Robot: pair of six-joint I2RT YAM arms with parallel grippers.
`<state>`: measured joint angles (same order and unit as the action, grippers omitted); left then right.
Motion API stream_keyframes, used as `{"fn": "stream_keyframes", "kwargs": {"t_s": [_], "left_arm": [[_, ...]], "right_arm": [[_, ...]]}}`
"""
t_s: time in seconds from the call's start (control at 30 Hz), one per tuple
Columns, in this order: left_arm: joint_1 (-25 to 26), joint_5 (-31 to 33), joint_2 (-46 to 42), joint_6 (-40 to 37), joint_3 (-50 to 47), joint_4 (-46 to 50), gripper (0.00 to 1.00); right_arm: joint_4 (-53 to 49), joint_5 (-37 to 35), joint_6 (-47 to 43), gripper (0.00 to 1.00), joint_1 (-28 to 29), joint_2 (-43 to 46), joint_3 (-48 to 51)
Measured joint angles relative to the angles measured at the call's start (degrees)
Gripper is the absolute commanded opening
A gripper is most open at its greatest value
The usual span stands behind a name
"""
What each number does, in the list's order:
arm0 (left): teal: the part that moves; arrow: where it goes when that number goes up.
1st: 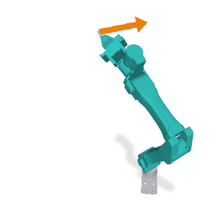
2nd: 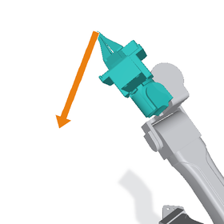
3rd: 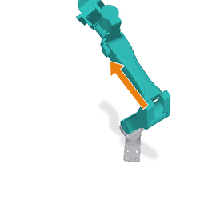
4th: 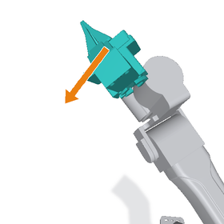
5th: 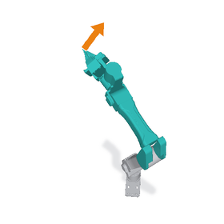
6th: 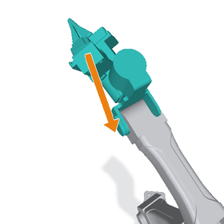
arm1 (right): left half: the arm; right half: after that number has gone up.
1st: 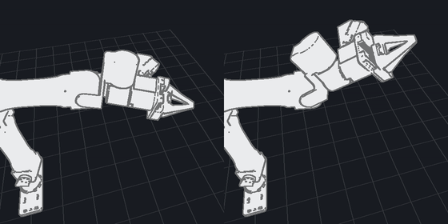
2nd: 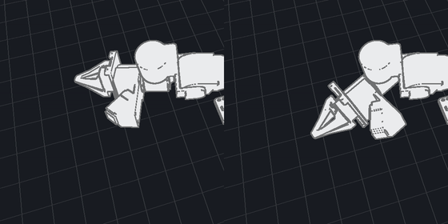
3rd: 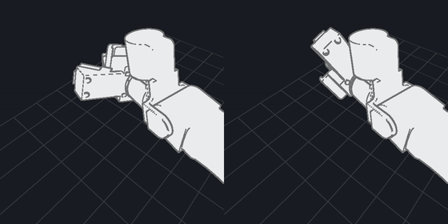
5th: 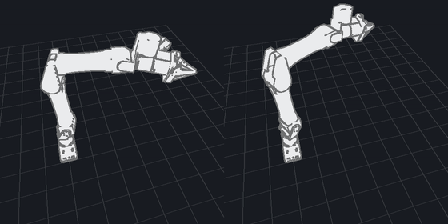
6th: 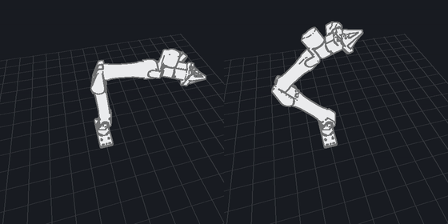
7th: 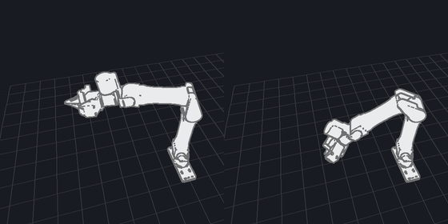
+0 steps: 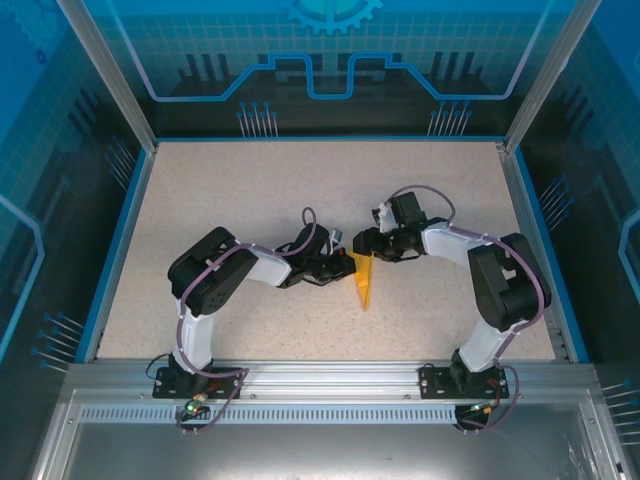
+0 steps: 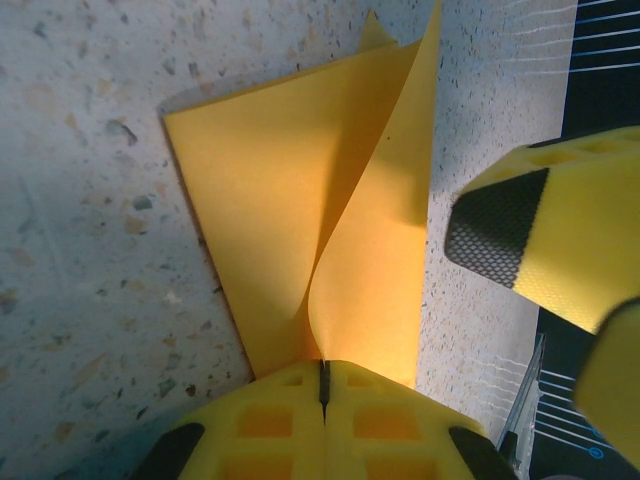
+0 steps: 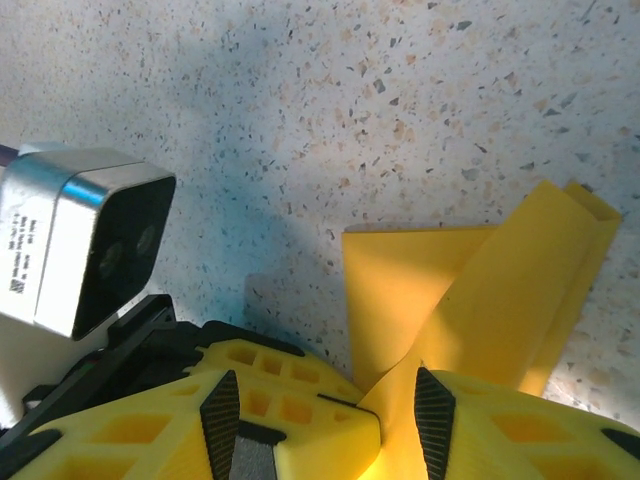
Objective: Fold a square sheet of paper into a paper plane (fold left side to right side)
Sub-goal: Fold the wing for the fifth time at the center of the table.
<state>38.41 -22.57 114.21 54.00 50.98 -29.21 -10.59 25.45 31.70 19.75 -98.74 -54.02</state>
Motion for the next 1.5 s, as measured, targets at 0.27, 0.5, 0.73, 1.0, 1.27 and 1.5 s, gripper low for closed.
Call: {"fn": "stream_keyframes", "kwargs": {"t_s": [0.27,0.5,0.73,1.0,1.27,1.5], "left_arm": [[0.00,0.00,0.00,0.04,0.00,0.04,0.00],[0.00,0.02,0.00,0.50,-0.11,-0.17,0.00],[0.00,0.20,0.00,1.55,-0.66,-1.22,0.00],[0.00,0.61,0.00,2.95,-2.19,-4.24,0.00],[0.00,0.87,-0.39,3.10,-3.43,-5.97,0.09],[0.00,1.31,-6.60,2.80,-8.55,-3.06,0.28]], "right_arm": [[0.07,-1.05,-0.26,0.53,0.11,-2.36,-0.11],[0.15,-1.11,-0.50,0.53,0.11,-3.19,-0.11],[0.35,-1.05,-0.72,0.53,0.09,-3.87,-0.11],[-0.13,-0.87,-1.09,0.52,0.09,-5.22,-1.20],[-0.85,-0.74,-1.33,0.51,-0.02,-5.75,-1.70],[-0.96,0.28,-1.84,0.51,-0.20,-5.75,-1.44]]}}
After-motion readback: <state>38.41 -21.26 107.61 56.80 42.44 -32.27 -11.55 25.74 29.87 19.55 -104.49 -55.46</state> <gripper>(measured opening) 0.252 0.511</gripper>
